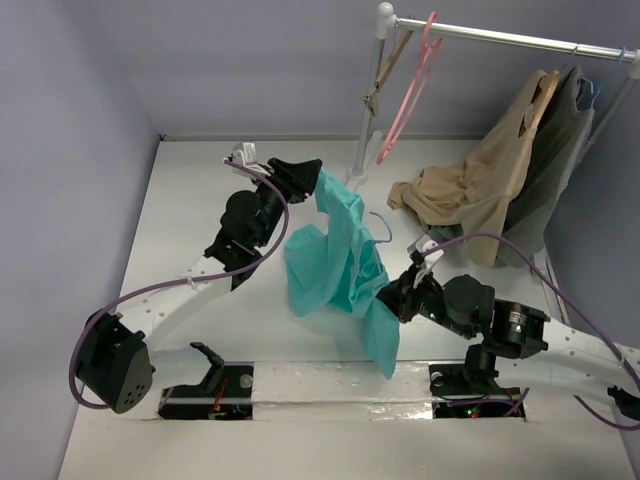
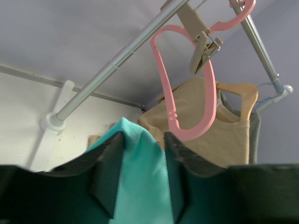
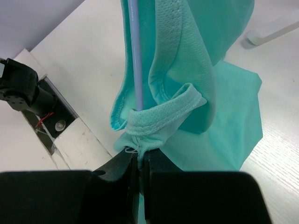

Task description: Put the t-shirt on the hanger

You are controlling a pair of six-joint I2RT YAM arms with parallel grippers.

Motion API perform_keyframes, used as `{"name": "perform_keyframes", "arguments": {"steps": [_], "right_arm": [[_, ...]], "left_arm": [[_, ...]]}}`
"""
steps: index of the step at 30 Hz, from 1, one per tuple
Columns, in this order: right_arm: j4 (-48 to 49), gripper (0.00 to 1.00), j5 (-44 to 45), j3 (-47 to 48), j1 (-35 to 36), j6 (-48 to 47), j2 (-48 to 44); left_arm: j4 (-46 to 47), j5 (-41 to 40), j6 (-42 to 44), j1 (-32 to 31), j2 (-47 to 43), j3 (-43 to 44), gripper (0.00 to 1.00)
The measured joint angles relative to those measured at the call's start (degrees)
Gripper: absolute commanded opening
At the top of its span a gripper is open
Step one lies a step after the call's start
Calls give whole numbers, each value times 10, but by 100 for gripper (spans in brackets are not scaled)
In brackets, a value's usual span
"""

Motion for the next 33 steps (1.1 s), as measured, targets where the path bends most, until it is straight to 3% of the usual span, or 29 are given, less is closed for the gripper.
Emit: {"name": "perform_keyframes", "arguments": {"steps": [5, 8, 19, 25, 31, 33], "right_arm": [[-1, 0, 0, -5, 0, 3, -7], [-3, 0, -1, -5, 0, 7, -16], [-28, 0, -22, -5, 0, 9, -43], [-45, 0, -35, -4, 0, 9, -64], [-62, 0, -44, 11, 0, 7, -86], [-72, 0, -44, 26, 0, 7, -85]], "left_arm": [[2, -7, -2, 0, 1, 0, 8], [0, -16, 0, 0, 1, 0, 0], [-55, -83, 44, 13, -5, 26, 0], [-101, -131, 102, 56, -14, 85, 0], [-117, -140, 114, 85, -25, 86, 0], [-120, -137, 114, 85, -26, 80, 16]]}}
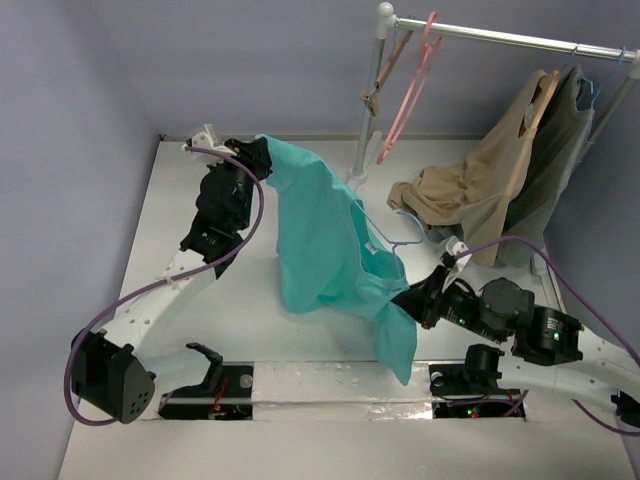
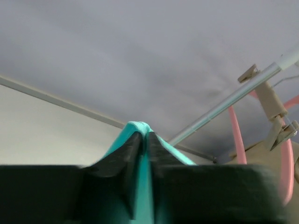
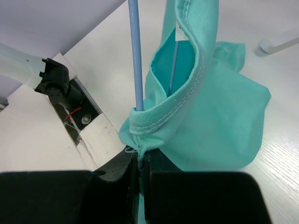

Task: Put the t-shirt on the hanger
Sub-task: Place the T-shirt on the hanger, then place the hanger at the clothesline.

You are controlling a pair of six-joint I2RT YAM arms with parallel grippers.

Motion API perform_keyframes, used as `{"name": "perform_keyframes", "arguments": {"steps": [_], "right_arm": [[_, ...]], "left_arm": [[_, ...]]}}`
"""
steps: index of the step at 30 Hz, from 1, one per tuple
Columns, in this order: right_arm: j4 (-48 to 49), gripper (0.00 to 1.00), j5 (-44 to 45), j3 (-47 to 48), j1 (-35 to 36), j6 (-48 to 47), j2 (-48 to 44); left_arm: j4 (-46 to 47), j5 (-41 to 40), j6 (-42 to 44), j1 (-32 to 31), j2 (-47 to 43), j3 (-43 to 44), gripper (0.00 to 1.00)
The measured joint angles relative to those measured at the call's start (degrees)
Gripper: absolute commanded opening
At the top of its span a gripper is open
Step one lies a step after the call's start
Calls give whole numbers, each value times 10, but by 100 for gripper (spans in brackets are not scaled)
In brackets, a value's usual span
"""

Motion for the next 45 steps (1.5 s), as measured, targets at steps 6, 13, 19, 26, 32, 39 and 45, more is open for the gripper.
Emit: {"name": "perform_keyframes", "arguments": {"steps": [6, 13, 19, 26, 32, 39, 45], "right_arm": [[-55, 0, 16, 42, 0, 16, 3], [-160, 0, 39, 66, 0, 79, 22], [-224, 0, 99, 65, 0, 146, 63], [-280, 0, 219, 97, -18, 195, 158], [-243, 0, 236, 116, -156, 149, 229], [-185, 0, 244, 203, -285, 48, 252], [-104, 0, 244, 269, -392, -35, 290]], "left_arm": [[-1, 20, -12, 0, -20, -67, 59], [0, 46, -36, -5, -118, -159, 64], [4, 81, -41, -31, -178, -181, 65], [-2, 126, -41, -53, -217, -205, 68], [-16, 168, -32, -59, -242, -209, 98], [-19, 193, -8, -76, -283, -236, 99], [-25, 180, 15, -80, -306, -276, 99]]}}
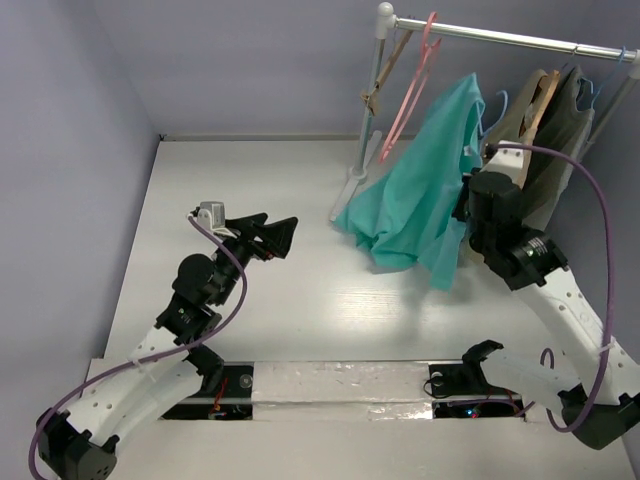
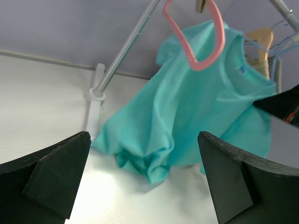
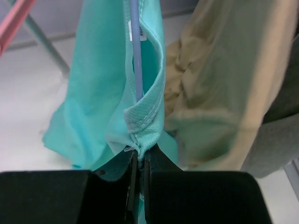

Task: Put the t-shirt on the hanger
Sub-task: Place the hanger at the clothesline.

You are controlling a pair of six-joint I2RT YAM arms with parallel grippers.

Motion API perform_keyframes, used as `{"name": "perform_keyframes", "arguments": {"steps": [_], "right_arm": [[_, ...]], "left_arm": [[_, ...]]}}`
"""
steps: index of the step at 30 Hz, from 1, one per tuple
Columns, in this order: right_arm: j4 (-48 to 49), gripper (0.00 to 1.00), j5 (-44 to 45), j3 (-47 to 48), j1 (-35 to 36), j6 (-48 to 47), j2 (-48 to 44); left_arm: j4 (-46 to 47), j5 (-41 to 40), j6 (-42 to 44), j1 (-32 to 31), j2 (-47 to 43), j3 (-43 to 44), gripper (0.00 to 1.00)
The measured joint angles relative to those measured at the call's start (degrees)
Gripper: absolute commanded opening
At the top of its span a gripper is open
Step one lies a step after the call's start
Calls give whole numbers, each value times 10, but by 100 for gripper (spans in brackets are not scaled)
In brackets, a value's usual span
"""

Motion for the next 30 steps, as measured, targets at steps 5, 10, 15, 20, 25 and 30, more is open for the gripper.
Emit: {"name": "perform_keyframes", "arguments": {"steps": [5, 10, 15, 20, 25, 30], "right_arm": [[57, 0, -23, 29, -68, -57, 20], [116, 0, -25, 69, -95, -114, 58], [153, 0, -25, 102, -113, -162, 90], [174, 0, -36, 147, -156, -181, 143], [172, 0, -62, 175, -211, -184, 195], [171, 0, -82, 196, -236, -174, 233]], "left_arm": [[-3, -19, 13, -2, -13, -17, 99], [-1, -23, 18, -2, -24, -22, 99], [3, -24, 21, -2, -28, -26, 99], [5, -23, 22, -2, -26, -26, 99], [16, -23, 22, -2, -22, -29, 99], [16, -23, 22, -2, -19, -32, 99]]}}
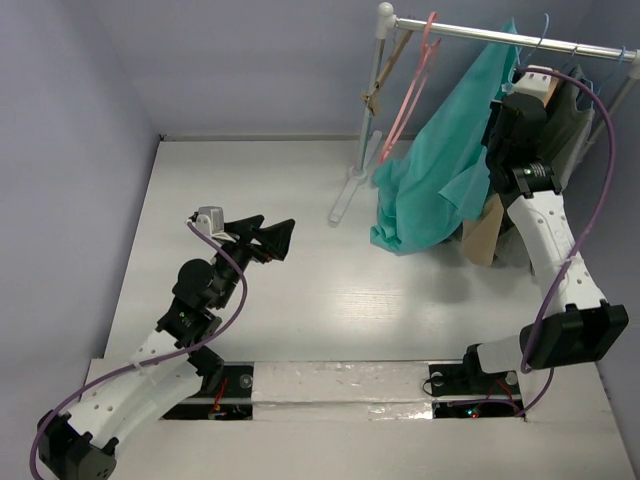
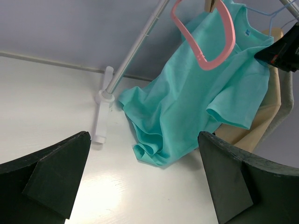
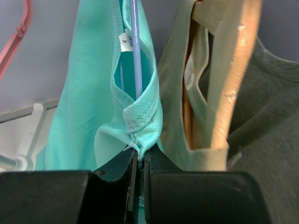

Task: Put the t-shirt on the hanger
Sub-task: Place the hanger at the clothesline.

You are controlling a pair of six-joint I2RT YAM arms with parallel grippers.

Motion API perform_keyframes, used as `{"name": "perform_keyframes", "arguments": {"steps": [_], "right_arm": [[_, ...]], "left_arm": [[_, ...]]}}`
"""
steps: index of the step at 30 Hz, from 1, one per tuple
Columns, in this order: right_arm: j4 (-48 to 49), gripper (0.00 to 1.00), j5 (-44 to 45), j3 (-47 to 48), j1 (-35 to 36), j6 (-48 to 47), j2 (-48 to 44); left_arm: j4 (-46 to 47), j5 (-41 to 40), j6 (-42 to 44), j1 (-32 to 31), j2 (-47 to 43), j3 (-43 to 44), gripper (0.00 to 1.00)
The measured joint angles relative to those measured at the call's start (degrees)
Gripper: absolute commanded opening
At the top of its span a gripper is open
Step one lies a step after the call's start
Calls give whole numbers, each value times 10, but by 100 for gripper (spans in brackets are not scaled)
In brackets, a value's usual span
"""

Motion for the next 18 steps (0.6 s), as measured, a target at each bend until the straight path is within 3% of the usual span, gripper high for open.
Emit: {"name": "perform_keyframes", "arguments": {"steps": [16, 17, 18], "right_arm": [[25, 0, -36, -9, -15, 60, 66], [31, 2, -38, -15, -15, 63, 63], [35, 21, -39, -23, -15, 66, 58]], "left_arm": [[7, 0, 2, 0, 15, -1, 99], [8, 0, 2, 0, 16, -1, 99], [9, 0, 2, 0, 18, -1, 99]]}}
